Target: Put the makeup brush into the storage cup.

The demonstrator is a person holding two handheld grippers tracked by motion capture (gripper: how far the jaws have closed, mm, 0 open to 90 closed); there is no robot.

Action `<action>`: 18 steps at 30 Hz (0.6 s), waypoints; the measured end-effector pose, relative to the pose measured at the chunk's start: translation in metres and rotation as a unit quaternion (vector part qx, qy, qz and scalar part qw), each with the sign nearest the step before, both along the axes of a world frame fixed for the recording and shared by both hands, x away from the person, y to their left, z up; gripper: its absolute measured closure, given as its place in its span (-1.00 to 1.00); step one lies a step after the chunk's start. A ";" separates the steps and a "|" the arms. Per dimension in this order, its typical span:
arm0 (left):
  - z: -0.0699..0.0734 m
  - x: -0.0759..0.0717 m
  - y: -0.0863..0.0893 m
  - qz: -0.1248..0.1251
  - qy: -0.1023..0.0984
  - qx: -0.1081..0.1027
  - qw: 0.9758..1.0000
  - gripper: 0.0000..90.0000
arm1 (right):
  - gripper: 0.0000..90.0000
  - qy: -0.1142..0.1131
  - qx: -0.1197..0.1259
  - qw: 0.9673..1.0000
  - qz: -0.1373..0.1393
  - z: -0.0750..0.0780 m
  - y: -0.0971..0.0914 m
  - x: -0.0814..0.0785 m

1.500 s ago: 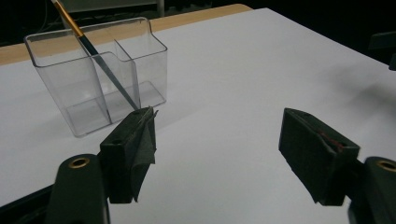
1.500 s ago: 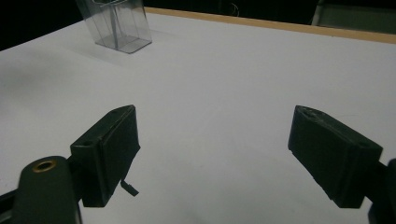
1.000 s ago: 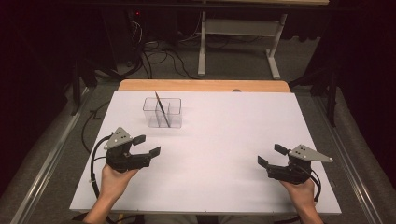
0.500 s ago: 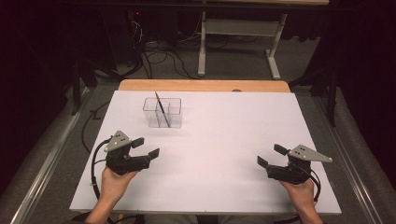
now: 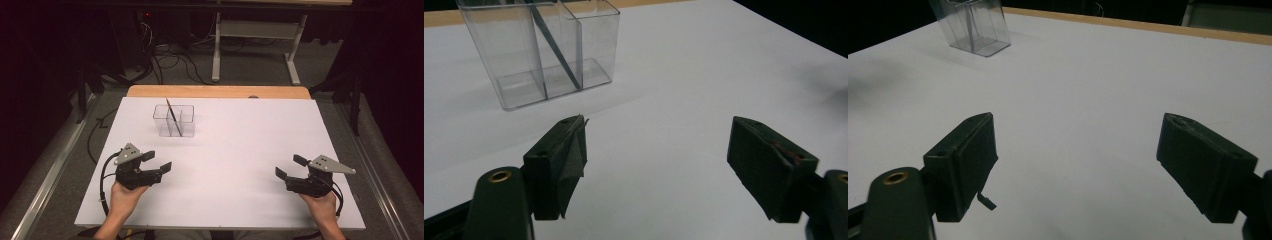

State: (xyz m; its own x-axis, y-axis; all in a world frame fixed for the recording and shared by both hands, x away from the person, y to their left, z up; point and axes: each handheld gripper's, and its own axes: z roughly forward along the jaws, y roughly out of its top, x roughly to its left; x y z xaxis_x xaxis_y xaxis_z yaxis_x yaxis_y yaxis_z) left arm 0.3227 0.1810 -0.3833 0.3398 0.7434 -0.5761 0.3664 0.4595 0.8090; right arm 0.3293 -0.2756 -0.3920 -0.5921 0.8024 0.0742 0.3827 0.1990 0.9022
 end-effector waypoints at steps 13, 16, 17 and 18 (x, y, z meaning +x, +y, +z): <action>-0.008 0.005 -0.001 0.014 0.009 0.023 1.000 -0.51 | -0.61 -0.001 0.002 1.000 -0.001 0.001 0.001 -0.001; -0.008 0.006 0.000 0.016 0.012 0.023 1.000 -0.51 | -0.61 -0.001 0.001 1.000 -0.002 0.000 0.000 -0.001; -0.008 0.006 0.001 0.016 0.013 0.022 1.000 -0.51 | -0.61 -0.001 0.001 1.000 -0.002 0.000 0.000 -0.001; -0.008 0.006 0.001 0.018 0.015 0.016 1.000 -0.51 | -0.61 -0.001 0.002 1.000 -0.002 0.000 0.000 -0.001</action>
